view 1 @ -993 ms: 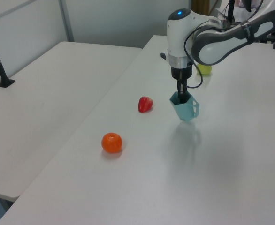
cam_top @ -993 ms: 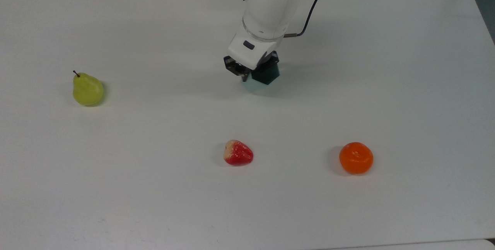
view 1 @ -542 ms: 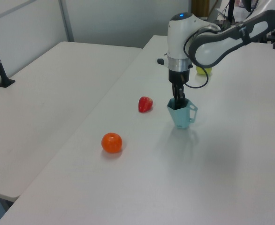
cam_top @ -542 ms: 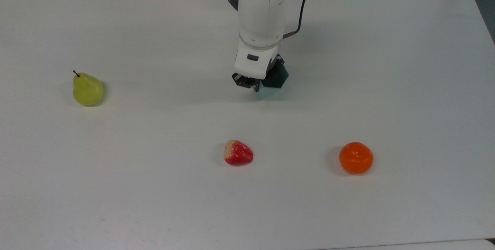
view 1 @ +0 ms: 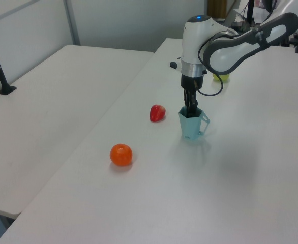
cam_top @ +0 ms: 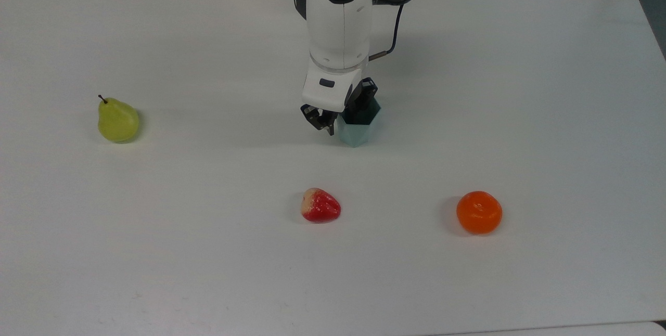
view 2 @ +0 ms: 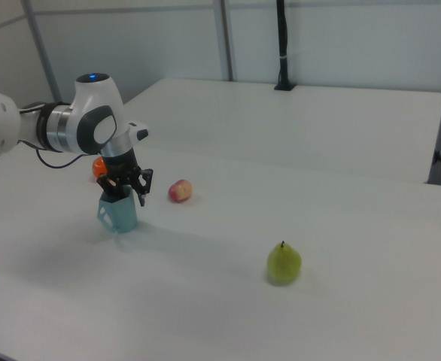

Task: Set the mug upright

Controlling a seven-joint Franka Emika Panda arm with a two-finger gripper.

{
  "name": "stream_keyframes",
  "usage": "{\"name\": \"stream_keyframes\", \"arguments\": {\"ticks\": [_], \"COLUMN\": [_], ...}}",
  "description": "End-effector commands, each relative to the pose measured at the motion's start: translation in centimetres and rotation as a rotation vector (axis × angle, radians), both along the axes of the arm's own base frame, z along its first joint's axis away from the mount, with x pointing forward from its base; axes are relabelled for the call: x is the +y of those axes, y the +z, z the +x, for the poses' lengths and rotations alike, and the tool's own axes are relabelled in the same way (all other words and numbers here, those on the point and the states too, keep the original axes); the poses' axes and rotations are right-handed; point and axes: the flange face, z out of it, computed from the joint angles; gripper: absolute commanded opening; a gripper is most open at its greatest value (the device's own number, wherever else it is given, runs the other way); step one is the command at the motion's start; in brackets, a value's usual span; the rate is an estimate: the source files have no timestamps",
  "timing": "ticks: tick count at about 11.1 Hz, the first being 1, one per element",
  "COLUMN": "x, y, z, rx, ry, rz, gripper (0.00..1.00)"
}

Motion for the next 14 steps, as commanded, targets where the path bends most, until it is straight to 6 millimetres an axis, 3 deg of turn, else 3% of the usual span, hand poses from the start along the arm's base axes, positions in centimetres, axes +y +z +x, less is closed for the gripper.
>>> {"name": "stream_keyframes", "arguments": {"ticks": [1, 4, 7, 9, 11, 14], "x": [-1.0, -3.1, -8.0, -11.5, -12.9, -12.9], "y": [5.1, 12.1, 18.7, 21.6, 22.7, 23.1], "z": [-1.8, -4.3, -8.5, -9.9, -10.6, -10.9], "rx": [0.053, 0.054, 0.100, 0.087, 0.078, 0.079], "ry": [-0.092, -0.230, -0.379, -0.430, -0.455, -0.468], "rz": [0.005, -0.026, -0.123, -0.112, -0.106, -0.105], "gripper": [1.00, 1.00, 1.00, 1.00, 1.00, 1.00]}}
